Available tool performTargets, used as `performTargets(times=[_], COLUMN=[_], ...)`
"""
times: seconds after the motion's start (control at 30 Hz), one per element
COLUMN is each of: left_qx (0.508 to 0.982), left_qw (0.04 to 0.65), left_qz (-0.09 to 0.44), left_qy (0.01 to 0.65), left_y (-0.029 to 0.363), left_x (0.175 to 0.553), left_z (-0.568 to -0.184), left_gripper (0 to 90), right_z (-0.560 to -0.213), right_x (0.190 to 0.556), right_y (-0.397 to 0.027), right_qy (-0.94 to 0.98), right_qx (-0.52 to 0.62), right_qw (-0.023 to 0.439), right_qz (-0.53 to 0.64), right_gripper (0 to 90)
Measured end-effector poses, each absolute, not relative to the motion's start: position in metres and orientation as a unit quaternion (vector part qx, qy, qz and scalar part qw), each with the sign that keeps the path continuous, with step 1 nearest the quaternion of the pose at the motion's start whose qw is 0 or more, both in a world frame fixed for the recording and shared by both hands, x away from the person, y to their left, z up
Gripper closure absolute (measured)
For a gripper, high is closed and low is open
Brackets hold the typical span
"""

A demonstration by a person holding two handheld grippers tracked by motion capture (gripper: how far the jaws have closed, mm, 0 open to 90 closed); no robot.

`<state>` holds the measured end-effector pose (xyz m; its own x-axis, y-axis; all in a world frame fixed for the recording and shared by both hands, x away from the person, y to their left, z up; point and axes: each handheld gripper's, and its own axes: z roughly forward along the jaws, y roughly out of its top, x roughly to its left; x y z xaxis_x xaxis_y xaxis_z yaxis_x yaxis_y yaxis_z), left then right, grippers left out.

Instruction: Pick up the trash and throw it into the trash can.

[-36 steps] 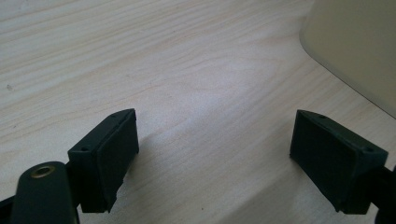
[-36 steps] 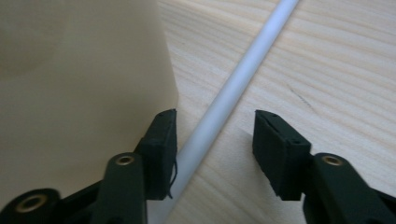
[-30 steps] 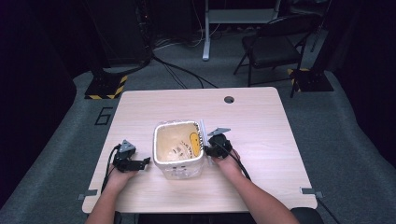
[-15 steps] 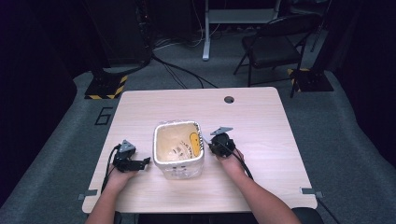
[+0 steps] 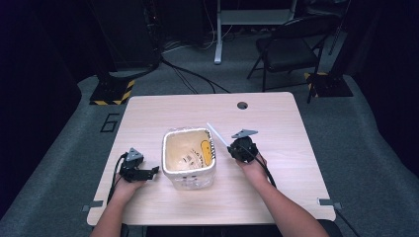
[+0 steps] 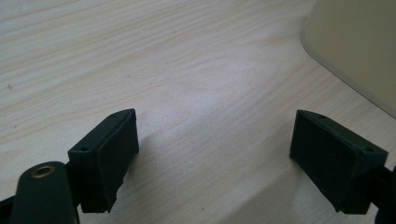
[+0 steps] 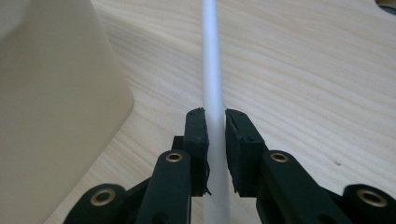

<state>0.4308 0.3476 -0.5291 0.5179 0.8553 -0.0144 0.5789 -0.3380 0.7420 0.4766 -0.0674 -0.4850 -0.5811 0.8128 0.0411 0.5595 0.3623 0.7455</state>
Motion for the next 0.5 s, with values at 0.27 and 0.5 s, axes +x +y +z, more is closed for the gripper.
performTargets(times=[0.27,0.5], left_qx=[0.794,0.795], left_qw=[0.357,0.356], left_qz=[0.194,0.193], left_qy=[0.451,0.452], left_y=[0.347,0.348], left_x=[0.431,0.431], left_z=[-0.529,-0.529], left_gripper=[15.1,15.1], right_z=[-0.466,-0.448], right_x=[0.472,0.466], right_y=[-0.079,-0.085], right_qy=[0.800,0.800], right_qx=[0.420,0.409], right_qw=[0.170,0.175], right_qz=[0.393,0.403], right_gripper=[78.6,78.6])
